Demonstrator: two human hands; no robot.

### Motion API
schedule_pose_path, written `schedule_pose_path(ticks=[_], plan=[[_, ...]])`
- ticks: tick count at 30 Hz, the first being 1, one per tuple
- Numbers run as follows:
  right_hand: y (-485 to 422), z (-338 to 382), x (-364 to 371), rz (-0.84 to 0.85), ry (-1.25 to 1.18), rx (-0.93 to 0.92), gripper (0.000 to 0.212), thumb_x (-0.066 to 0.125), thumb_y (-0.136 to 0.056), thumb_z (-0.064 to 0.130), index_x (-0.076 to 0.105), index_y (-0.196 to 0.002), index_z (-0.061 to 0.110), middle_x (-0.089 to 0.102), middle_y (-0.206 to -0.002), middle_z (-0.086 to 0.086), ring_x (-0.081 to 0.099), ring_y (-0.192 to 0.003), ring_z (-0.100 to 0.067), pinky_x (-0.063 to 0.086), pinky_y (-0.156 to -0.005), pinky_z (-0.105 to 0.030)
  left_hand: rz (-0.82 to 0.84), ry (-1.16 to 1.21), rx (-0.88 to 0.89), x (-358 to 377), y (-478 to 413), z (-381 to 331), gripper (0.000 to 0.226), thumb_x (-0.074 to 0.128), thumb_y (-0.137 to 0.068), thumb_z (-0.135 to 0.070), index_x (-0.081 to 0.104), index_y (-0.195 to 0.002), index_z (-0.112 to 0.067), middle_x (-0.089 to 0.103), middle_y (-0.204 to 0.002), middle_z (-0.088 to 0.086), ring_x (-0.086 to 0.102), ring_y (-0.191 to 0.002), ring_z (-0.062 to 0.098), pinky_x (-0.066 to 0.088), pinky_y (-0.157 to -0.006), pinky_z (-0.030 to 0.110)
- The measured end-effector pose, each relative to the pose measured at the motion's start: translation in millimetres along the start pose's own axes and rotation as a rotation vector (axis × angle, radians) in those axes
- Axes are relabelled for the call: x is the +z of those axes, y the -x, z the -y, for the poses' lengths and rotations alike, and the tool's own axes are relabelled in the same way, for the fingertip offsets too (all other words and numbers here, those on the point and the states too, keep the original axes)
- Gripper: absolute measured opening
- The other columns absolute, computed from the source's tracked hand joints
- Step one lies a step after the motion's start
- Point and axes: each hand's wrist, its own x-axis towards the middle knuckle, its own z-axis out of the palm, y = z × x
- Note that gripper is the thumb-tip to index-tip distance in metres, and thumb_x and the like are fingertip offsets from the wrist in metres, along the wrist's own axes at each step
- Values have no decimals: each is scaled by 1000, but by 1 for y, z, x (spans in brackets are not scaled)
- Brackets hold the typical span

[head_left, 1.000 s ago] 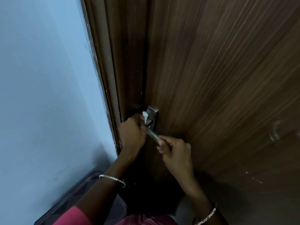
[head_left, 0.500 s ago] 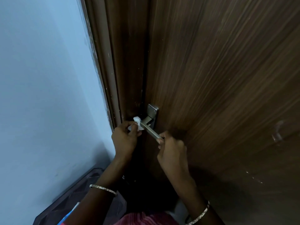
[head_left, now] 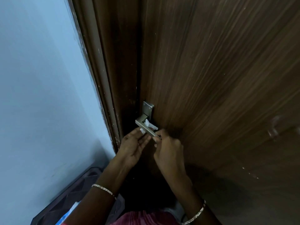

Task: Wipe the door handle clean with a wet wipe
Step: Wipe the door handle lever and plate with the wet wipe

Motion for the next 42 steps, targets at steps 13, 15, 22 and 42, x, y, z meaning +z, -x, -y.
schedule_pose_path(ticks=[13, 15, 22, 42], plan=[[3, -3, 3, -70, 2, -5, 16, 49, -103, 29, 55, -118, 28, 74, -99, 6, 70, -89, -2, 43, -67, -10, -432, -738, 845, 11, -12, 22, 18, 63, -93, -8, 72, -109, -10, 76, -92, -7, 73, -85, 4, 57, -75, 23], [3, -3, 4, -72, -6, -3, 18, 49, -102, 28, 56, -119, 27, 74, -100, 6, 70, -89, -1, 46, -67, -11, -428, -769, 832, 10, -19, 23, 17, 63, -93, -6, 73, -107, -8, 76, -90, 1, 73, -80, 15, 60, -73, 39], [2, -4, 7, -72, 4, 7, 21, 50, -103, 27, 56, -123, 25, 74, -102, 5, 71, -89, -1, 47, -63, -8, -479, -934, 794, 3, -33, 32, 21, 52, -95, -5, 72, -89, -9, 73, -77, 5, 69, -67, 21, 57, -62, 48], [3, -3, 8, -75, -11, 8, 22, 43, -104, 32, 54, -122, 26, 74, -102, 3, 73, -90, -4, 60, -72, -24, -269, -24, 204, -1, -36, 11, 9, 63, -92, 0, 71, -96, 0, 75, -95, 17, 73, -92, 28, 60, -79, 36]])
